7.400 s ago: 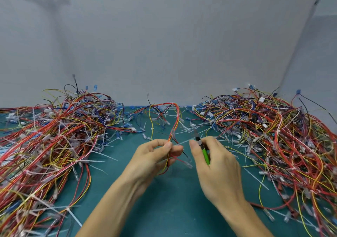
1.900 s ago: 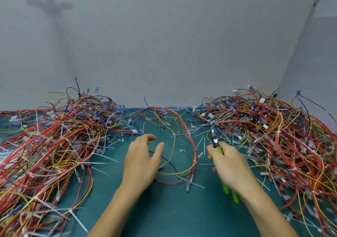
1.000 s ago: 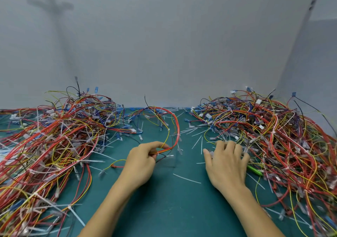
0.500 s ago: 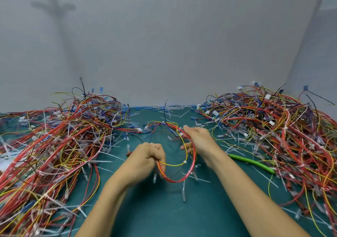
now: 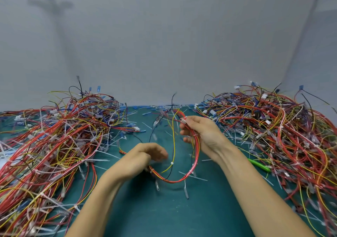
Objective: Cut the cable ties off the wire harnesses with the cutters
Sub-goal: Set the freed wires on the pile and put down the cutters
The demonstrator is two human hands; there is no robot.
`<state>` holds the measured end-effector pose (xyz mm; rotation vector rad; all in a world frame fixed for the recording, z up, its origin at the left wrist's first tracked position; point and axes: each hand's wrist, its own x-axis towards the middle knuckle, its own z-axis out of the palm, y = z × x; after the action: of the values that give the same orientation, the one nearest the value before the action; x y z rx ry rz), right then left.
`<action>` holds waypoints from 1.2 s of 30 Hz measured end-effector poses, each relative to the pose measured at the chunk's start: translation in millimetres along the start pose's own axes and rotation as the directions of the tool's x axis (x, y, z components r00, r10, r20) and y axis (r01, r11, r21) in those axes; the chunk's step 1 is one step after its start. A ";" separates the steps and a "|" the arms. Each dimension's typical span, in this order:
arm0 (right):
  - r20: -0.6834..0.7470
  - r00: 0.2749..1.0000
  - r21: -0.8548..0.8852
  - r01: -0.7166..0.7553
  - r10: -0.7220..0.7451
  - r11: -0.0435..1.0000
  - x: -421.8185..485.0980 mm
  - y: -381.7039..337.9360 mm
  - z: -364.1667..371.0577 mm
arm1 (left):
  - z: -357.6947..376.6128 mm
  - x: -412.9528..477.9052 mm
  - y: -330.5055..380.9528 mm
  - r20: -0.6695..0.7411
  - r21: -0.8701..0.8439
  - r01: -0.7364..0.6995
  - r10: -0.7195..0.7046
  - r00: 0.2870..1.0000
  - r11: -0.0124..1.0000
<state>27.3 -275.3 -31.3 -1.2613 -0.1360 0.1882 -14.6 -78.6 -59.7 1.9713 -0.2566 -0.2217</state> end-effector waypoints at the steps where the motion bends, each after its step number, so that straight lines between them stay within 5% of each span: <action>1: 0.028 0.999 0.021 0.038 -0.038 0.999 -2.7 -2.1 0.2 | 0.3 2.1 3.5 -0.045 -0.067 0.005 -0.008 0.999 0.998; 6: 0.118 0.972 -0.119 0.218 -0.204 0.969 -16.3 3.9 2.6 | 7.8 7.5 17.7 -0.327 -0.490 -0.148 -0.025 0.945 0.859; 9: 0.163 0.957 -0.188 0.268 -0.239 0.945 -23.4 9.7 6.6 | 14.0 4.4 23.1 -0.380 -0.592 -0.259 0.019 0.925 0.763; 15: 0.274 0.947 -0.335 0.259 -0.169 0.906 -34.7 27.5 15.6 | 32.1 -4.9 33.5 -0.419 -0.396 -0.405 0.230 0.878 0.824; 36: 0.214 0.972 -0.322 0.163 -0.097 0.932 -37.0 49.9 10.8 | 33.5 -6.1 28.1 -0.384 -0.223 -0.424 0.320 0.866 0.878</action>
<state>-14.4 -258.6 -75.6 -1.5699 -0.4360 0.1776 -31.8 -117.2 -47.1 1.5817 -0.3558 0.3175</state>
